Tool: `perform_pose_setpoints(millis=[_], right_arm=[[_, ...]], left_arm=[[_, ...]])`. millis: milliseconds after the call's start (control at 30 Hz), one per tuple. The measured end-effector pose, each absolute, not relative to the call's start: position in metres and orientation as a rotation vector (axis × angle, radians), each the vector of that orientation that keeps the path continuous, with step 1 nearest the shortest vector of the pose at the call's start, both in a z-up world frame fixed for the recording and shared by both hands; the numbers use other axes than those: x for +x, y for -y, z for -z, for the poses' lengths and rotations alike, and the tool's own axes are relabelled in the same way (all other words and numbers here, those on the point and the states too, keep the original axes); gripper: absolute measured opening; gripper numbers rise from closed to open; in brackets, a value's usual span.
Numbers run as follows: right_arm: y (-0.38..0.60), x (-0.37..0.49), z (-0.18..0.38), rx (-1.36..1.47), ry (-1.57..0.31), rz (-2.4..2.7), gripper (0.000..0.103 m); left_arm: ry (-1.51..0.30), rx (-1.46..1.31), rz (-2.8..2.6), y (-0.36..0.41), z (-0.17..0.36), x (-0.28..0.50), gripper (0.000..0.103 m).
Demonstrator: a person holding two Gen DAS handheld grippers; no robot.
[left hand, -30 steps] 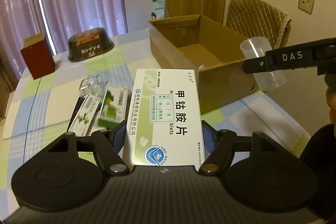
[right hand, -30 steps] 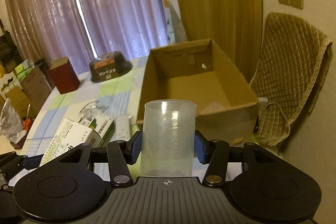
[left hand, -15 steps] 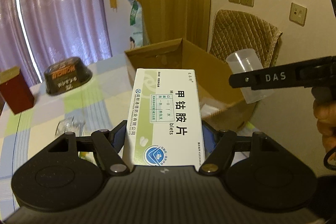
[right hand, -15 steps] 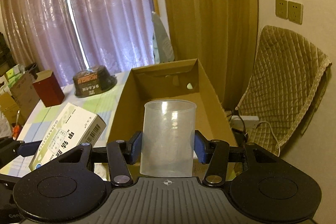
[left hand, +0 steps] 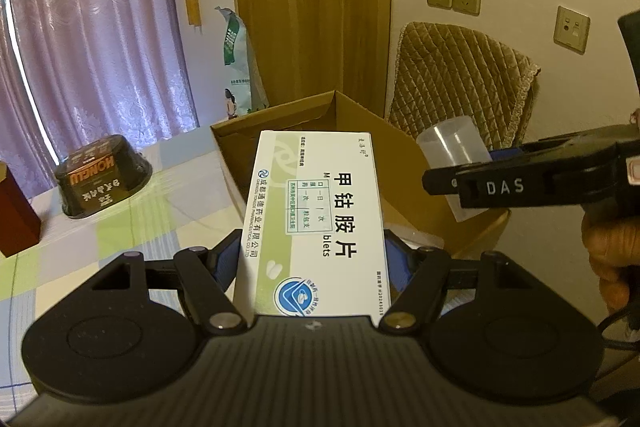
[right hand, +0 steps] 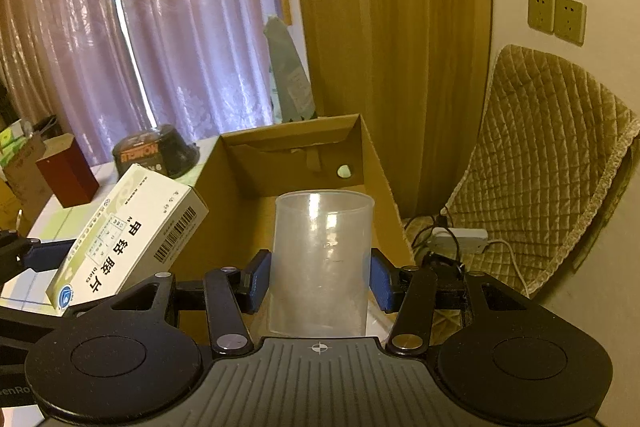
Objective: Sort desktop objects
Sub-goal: 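Lift the medicine box and clear cup with both tools toward the cardboard box, then open both tools to drop the medicine box and cup into the cardboard box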
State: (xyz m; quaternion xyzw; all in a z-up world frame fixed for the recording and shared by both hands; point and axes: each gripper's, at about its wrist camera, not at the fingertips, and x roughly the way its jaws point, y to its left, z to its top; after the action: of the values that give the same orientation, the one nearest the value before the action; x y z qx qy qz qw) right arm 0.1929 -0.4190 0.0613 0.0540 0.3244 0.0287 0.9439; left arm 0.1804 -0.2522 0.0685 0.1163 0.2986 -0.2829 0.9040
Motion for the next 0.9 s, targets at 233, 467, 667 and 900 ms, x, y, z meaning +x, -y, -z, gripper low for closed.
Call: perform_pose_setpoints(millis=[233,467,667,900], right_arm=[[0.432,0.212,-0.051,0.121,-0.677,-0.042,0.051],[0.438,0.225,-0.038,0.120,-0.698,-0.038,0.051],[0.439,0.231,-0.029,0.117,-0.711,-0.042,0.051],[0.436,0.232,-0.028,0.118,-0.714,-0.053,0.051]], left_arm=[[-0.648,0.247,0.596,0.270,-0.052,0.211,0.067],[-0.673,0.269,0.603,0.287,-0.031,0.232,0.067],[-0.679,0.255,0.620,0.288,-0.024,0.238,0.069],[-0.642,0.241,0.593,0.271,-0.033,0.231,0.070]])
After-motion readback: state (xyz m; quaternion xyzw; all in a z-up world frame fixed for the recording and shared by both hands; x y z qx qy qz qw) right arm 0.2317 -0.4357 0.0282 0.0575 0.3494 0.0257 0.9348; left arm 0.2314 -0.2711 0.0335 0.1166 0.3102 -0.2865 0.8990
